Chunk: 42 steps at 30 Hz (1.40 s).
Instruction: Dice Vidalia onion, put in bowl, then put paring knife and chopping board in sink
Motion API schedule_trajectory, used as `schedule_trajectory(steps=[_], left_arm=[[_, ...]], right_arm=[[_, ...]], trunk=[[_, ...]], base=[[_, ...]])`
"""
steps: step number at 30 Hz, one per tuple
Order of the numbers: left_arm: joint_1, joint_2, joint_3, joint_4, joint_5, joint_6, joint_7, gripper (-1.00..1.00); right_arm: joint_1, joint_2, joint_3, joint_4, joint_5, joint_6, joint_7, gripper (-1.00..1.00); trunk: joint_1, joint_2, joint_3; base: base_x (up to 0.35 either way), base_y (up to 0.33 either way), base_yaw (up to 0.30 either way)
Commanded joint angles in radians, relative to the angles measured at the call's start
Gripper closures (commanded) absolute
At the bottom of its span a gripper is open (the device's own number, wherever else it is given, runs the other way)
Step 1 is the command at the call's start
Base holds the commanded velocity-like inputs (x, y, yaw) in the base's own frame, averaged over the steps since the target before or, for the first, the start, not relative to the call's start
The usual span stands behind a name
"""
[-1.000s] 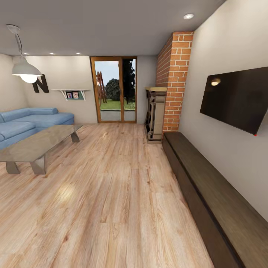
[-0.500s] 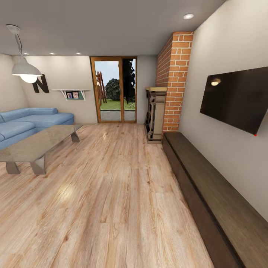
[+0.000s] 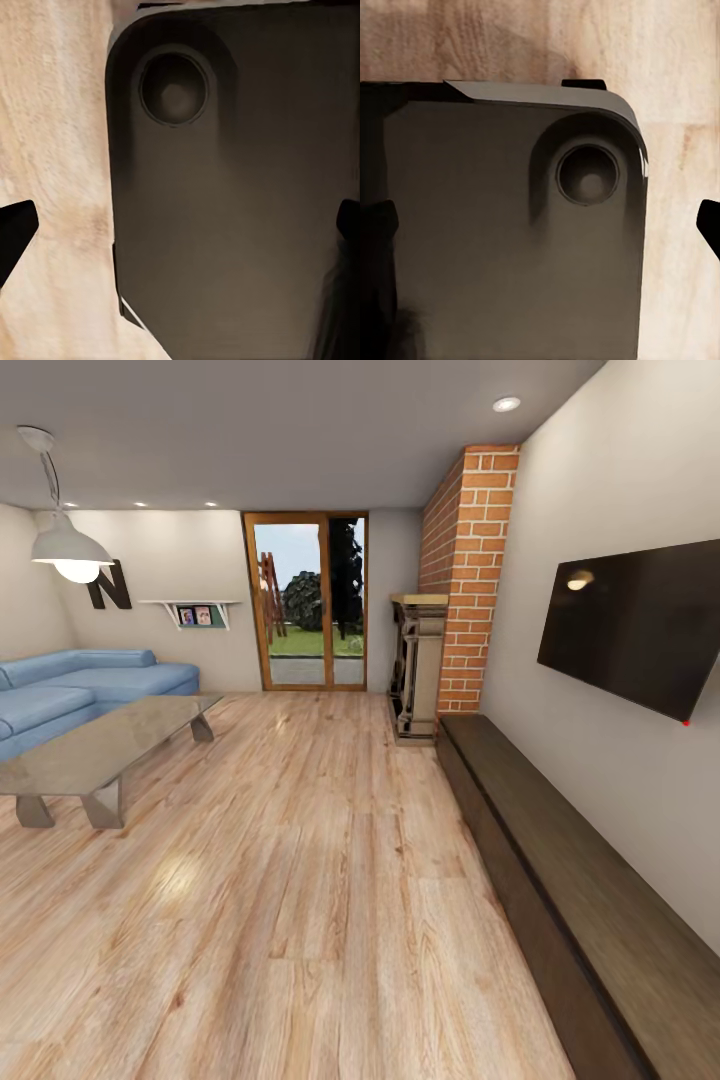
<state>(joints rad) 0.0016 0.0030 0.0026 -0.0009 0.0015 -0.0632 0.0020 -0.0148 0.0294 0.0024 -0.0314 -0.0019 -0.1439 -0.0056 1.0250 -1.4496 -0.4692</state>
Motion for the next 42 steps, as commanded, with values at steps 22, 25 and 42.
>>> schedule_trajectory(steps=[22,25,42], left_arm=[[0.000,0.012,0.006,-0.139,0.003,-0.121,0.002,-1.00],[0.000,0.024,0.006,-0.200,0.003,-0.121,0.002,-1.00],[-0.003,0.021,0.007,-0.387,0.003,-0.123,0.001,-1.00]], right_arm=[[0.000,-0.012,0.001,-0.066,0.003,-0.084,-0.002,-1.00],[0.000,-0.015,-0.001,-0.136,0.003,-0.113,-0.003,-1.00],[0.000,-0.014,-0.002,-0.481,0.006,-0.118,-0.020,-1.00]], trunk=[[0.000,0.000,-0.001],[0.000,0.000,-0.001],[0.000,0.000,-0.001]], base=[[0.000,0.000,0.000],[0.000,0.000,0.000],[0.000,0.000,0.000]])
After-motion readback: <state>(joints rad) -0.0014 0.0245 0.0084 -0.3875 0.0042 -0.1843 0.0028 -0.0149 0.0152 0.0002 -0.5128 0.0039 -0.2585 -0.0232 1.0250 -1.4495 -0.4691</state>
